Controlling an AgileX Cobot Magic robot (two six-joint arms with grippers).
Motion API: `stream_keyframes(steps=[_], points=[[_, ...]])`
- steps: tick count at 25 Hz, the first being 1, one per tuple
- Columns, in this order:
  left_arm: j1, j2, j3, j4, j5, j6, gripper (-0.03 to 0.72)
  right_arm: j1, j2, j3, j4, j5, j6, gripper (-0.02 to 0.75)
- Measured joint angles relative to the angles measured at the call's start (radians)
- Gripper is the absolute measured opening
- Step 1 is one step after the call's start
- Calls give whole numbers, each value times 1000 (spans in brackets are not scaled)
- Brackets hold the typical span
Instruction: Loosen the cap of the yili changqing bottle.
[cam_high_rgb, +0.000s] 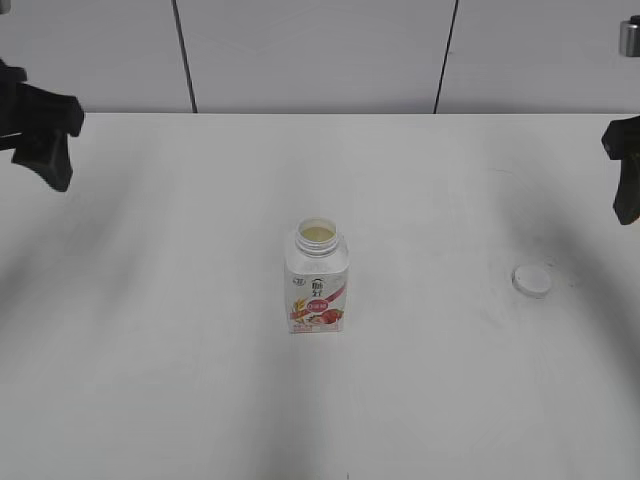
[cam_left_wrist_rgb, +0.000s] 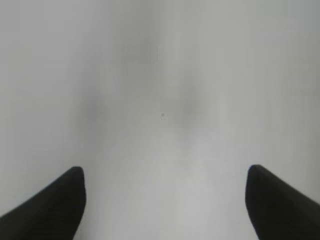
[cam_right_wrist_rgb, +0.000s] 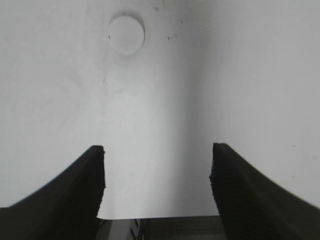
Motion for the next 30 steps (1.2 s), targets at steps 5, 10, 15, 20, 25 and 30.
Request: stream_keyframes(steps=[5,10,15,20,25,30], points=[[40,-1,-11,-38,151,117,591,0,-8,0,0,41,-56,525],[116,-42,-11,-112,163,216,591,0,-75,1,13,43,-62,526],[193,-182,43,-169,162,250,589,0,-246,66,27,43,-62,526],[202,-438,164,-168,164,254,589,0,-483,182,44,43,-64,526],[202,-749,264,-167,169,254,589,0,-771,285,41,47,-83,526],[202,-982,354,-160,170,302,582,0,-1007,381,39,49,-86,526]])
